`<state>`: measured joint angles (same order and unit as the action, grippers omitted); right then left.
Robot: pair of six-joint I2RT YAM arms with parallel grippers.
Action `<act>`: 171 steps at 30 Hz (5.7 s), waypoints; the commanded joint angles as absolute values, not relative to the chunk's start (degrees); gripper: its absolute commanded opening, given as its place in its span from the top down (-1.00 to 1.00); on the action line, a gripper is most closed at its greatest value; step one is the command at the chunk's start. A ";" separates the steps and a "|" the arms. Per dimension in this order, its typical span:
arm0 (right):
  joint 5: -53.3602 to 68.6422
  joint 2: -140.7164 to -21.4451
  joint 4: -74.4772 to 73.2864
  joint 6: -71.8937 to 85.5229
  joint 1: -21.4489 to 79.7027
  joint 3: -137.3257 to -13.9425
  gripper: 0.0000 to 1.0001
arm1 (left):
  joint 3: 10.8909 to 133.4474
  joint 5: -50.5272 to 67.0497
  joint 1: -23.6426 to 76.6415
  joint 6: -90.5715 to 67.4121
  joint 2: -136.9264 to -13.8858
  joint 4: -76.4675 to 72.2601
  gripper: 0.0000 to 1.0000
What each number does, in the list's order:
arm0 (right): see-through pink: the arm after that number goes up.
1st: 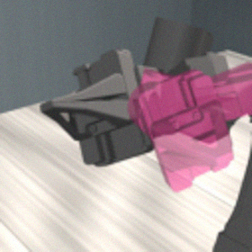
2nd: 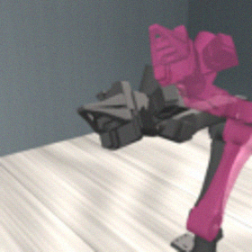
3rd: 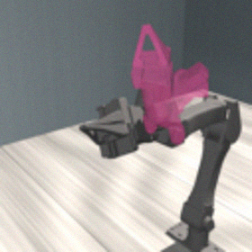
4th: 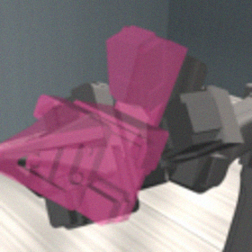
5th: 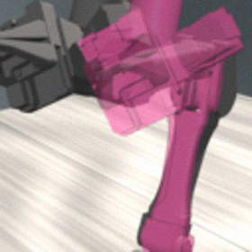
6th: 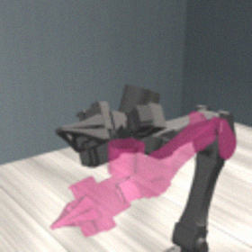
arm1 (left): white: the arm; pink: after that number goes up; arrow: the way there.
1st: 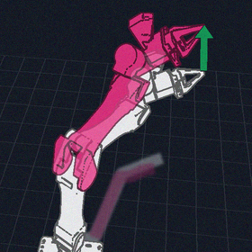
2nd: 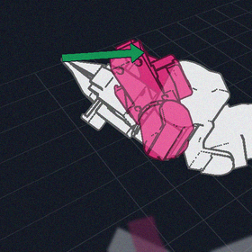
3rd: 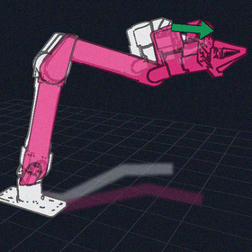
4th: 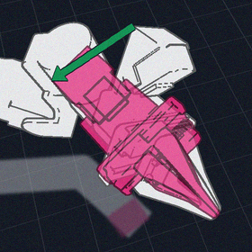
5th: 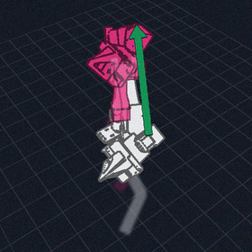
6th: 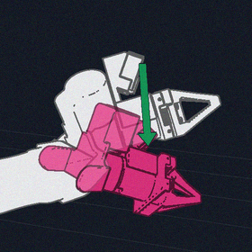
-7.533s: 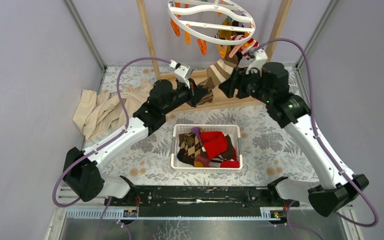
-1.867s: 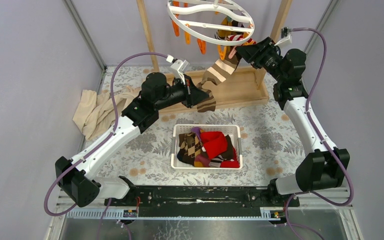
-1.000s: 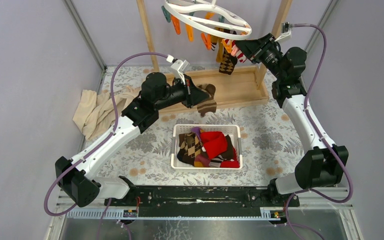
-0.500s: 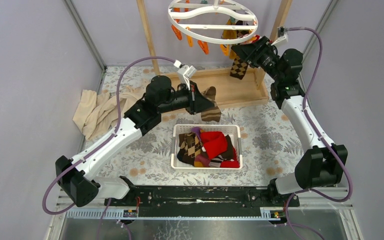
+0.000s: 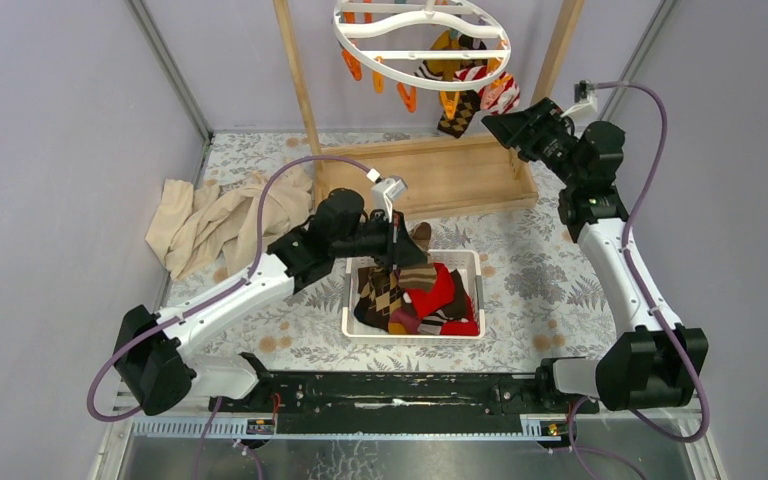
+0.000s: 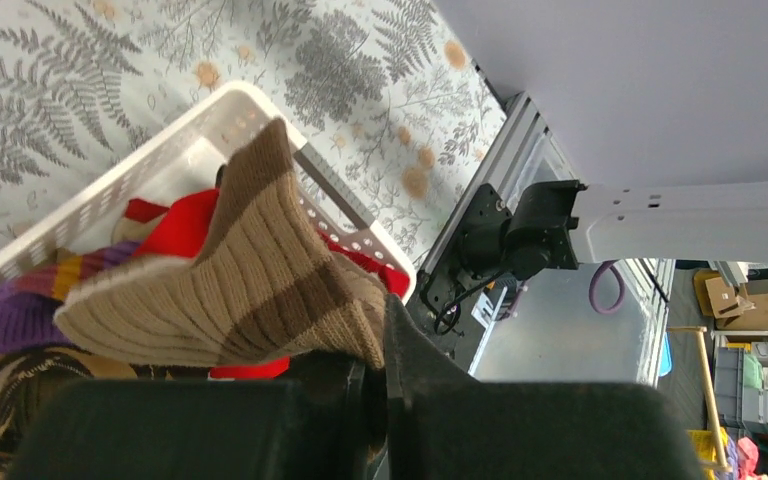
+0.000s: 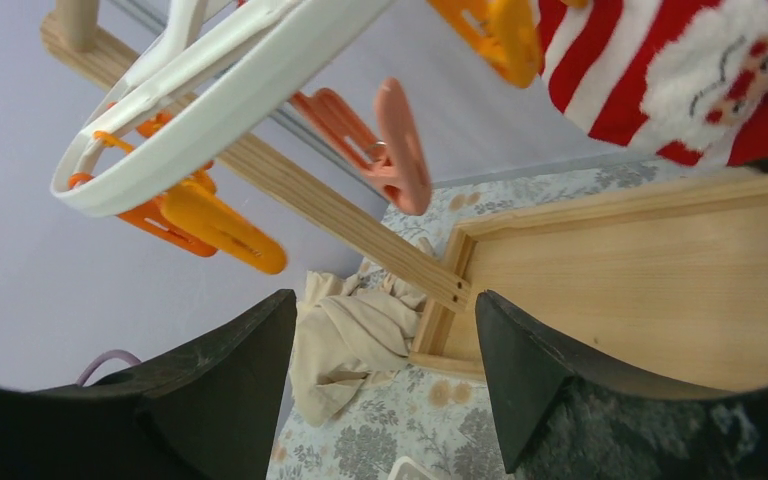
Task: Remove the socks clipped to the hanger
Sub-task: Place the sock in the bin, then move the clothesline to the center of the board.
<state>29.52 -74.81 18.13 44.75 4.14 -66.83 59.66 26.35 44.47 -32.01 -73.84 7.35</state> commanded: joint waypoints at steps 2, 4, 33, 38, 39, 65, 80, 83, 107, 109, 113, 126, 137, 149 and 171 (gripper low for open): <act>29.97 -71.65 17.25 44.29 0.59 -64.36 -0.47 | 56.85 25.40 45.59 -33.95 -72.32 2.86 0.80; 29.83 -71.31 16.22 44.42 0.36 -63.88 -0.47 | 55.64 25.63 45.82 -34.54 -72.36 2.64 0.79; 26.87 -81.64 18.76 45.50 -5.36 -68.51 -0.50 | 48.79 16.93 46.22 -34.54 -74.69 12.06 -0.97; 25.65 -86.47 27.60 47.53 -5.80 -69.34 -0.52 | 51.95 16.70 46.19 -33.60 -72.32 14.97 -0.97; 25.46 -87.76 29.20 47.73 -5.80 -69.76 -0.53 | 52.34 16.86 46.20 -33.39 -71.96 15.19 -0.97; 13.35 -106.12 32.81 28.14 4.90 -86.84 -0.54 | 57.26 20.58 46.23 -28.95 -72.36 14.08 -0.97; -2.90 -106.71 27.83 10.54 10.11 -86.72 -0.54 | 56.27 21.94 46.22 -27.16 -71.39 12.55 -0.97; -0.26 -101.99 22.00 10.41 10.11 -83.56 -0.53 | 55.50 17.54 46.23 -27.47 -70.22 12.59 -0.97; -4.68 -98.25 -8.06 14.09 -1.20 -73.95 -0.35 | 49.13 4.14 46.22 -32.42 -61.45 10.54 -0.97; -4.39 -100.14 -7.99 13.63 -1.33 -74.66 -0.29 | 48.60 3.97 46.22 -32.56 -60.24 10.76 -0.97; -5.38 -103.55 -7.94 13.58 -1.32 -75.67 -0.24 | 47.91 3.54 46.16 -32.78 -58.26 11.05 -0.97; -8.56 -108.72 -8.88 13.50 -1.33 -80.70 -0.29 | 48.12 2.99 46.23 -32.12 -54.35 13.87 -0.97; -12.42 -113.55 -13.44 13.85 -1.40 -83.04 -0.31 | 48.50 3.31 46.19 -32.35 -53.20 14.78 -0.97; -11.07 -110.20 -17.40 13.86 -1.32 -78.50 -0.19 | 48.99 1.50 46.23 -32.10 -52.68 16.12 -0.97; -8.97 -90.81 -18.68 14.27 -0.82 -60.47 -0.15 | 49.10 2.29 46.23 -33.34 -48.54 18.08 -0.97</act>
<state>-9.41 -94.65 -15.14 15.20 -1.17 -61.41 48.38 2.55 46.00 -32.62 -49.71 17.76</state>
